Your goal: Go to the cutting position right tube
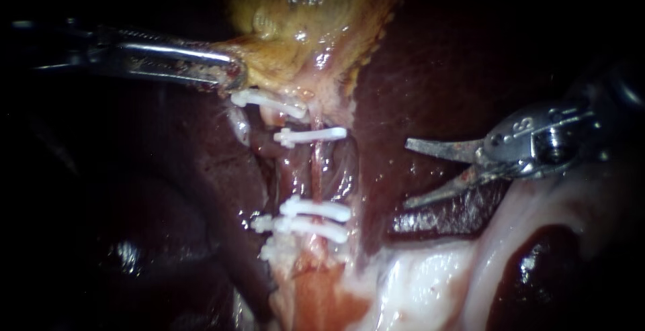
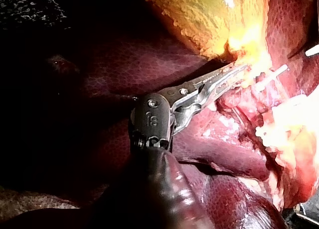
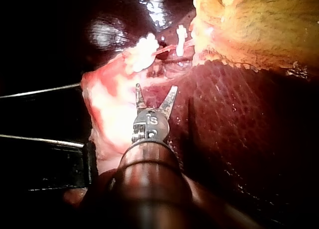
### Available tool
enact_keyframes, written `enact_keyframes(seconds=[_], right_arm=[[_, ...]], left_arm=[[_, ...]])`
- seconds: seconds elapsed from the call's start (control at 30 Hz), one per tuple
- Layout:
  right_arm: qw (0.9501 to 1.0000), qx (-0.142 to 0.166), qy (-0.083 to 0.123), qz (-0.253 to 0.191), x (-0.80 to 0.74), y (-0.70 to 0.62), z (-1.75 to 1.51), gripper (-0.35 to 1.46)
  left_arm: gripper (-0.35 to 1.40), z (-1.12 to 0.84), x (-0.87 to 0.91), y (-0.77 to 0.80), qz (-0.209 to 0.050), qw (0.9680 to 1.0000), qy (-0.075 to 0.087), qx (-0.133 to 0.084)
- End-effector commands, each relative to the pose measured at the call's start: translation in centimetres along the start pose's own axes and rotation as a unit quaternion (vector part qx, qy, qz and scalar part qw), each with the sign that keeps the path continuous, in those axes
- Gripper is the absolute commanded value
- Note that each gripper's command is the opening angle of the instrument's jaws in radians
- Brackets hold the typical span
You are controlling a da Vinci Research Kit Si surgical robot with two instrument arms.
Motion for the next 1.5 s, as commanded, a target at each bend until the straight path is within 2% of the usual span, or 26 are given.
enact_keyframes(seconds=[0.03,0.1,0.17,0.2,0.33,0.4,0.5,0.6,0.67,0.8,1.03,1.23,1.33,1.5], right_arm=[[1.0000,0.000,0.000,0.000,0.00,0.00,0.00,1.45],[1.0000,0.000,0.000,0.000,0.00,0.00,0.00,1.45],[1.0000,0.000,0.000,0.000,0.00,-0.01,0.00,1.45],[1.0000,0.000,0.000,0.000,0.00,-0.01,0.00,1.45],[1.0000,0.001,0.000,-0.002,0.03,-0.01,-0.02,1.45],[1.0000,0.006,-0.001,0.000,0.06,0.01,-0.03,1.45],[0.9999,0.016,0.004,0.004,0.15,0.03,-0.02,1.45],[0.9991,0.039,0.013,0.012,0.26,0.06,0.04,1.42],[0.9978,0.054,0.026,0.030,0.33,0.06,0.12,1.40],[0.9953,0.074,0.034,0.053,0.45,0.05,0.35,1.40],[0.9926,0.096,0.032,0.067,0.52,0.02,0.84,1.35],[0.9883,0.129,0.034,0.075,0.62,0.10,1.20,1.33],[0.9843,0.148,0.052,0.082,0.67,0.16,1.34,1.31],[0.9809,0.157,0.070,0.091,0.73,0.21,1.53,1.35]], left_arm=[[-0.35,-0.04,0.04,0.01,-0.001,1.0000,0.000,-0.001],[-0.35,-0.16,0.13,0.01,-0.003,1.0000,-0.002,-0.007],[-0.35,-0.30,0.24,0.02,-0.007,1.0000,-0.001,-0.002],[-0.35,-0.40,0.33,0.02,-0.012,0.9999,0.002,0.002],[-0.35,-0.68,0.53,0.07,-0.005,0.9999,0.014,0.009],[-0.35,-0.74,0.56,0.10,-0.006,0.9998,0.016,0.010],[-0.35,-0.74,0.55,0.14,-0.006,0.9998,0.016,0.011],[-0.35,-0.70,0.53,0.14,-0.006,0.9998,0.016,0.013],[-0.35,-0.69,0.52,0.15,-0.005,0.9998,0.017,0.013],[-0.35,-0.69,0.52,0.15,-0.005,0.9998,0.017,0.013],[-0.35,-0.68,0.52,0.15,-0.005,0.9998,0.017,0.013],[-0.35,-0.68,0.52,0.15,-0.005,0.9998,0.017,0.014],[-0.35,-0.68,0.52,0.15,-0.005,0.9998,0.017,0.014],[-0.35,-0.67,0.52,0.15,-0.005,0.9998,0.017,0.014]])
